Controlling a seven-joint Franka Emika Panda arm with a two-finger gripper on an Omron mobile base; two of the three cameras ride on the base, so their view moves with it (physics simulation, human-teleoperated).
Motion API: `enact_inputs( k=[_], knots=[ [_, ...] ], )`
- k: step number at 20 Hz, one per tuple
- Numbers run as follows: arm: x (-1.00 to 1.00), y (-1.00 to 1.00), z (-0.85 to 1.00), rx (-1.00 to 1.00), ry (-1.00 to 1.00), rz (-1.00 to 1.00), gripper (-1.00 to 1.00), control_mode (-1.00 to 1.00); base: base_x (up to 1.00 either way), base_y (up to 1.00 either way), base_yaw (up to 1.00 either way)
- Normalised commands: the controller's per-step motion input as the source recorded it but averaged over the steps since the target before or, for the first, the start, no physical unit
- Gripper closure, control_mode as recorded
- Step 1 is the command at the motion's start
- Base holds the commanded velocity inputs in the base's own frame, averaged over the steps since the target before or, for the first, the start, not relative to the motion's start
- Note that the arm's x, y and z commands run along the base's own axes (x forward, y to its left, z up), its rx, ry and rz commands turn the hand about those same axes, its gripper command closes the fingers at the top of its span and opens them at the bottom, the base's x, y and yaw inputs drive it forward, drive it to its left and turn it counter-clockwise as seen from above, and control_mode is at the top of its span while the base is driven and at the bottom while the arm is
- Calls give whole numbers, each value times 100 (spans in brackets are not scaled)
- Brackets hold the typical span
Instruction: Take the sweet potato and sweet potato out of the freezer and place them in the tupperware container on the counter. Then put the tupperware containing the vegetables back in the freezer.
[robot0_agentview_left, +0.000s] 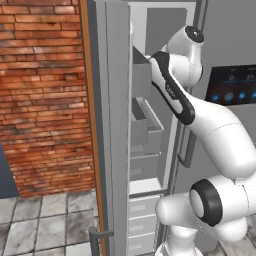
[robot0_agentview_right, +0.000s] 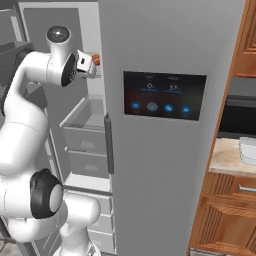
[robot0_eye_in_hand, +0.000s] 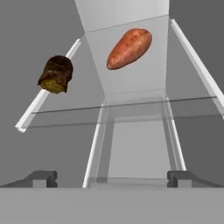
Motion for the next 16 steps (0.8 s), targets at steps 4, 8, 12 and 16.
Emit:
enact_inputs(
  k=[4,8,12,16],
  knots=[
    [32,0,5,0,0,-3,-100,-100,0,0,0],
    [34,0,4,0,0,0,-100,-100,0,0,0],
    [39,0,1,0,0,0,-100,-100,0,0,0],
    [42,0,0,0,0,-1,-100,-100,0,0,0]
  ],
)
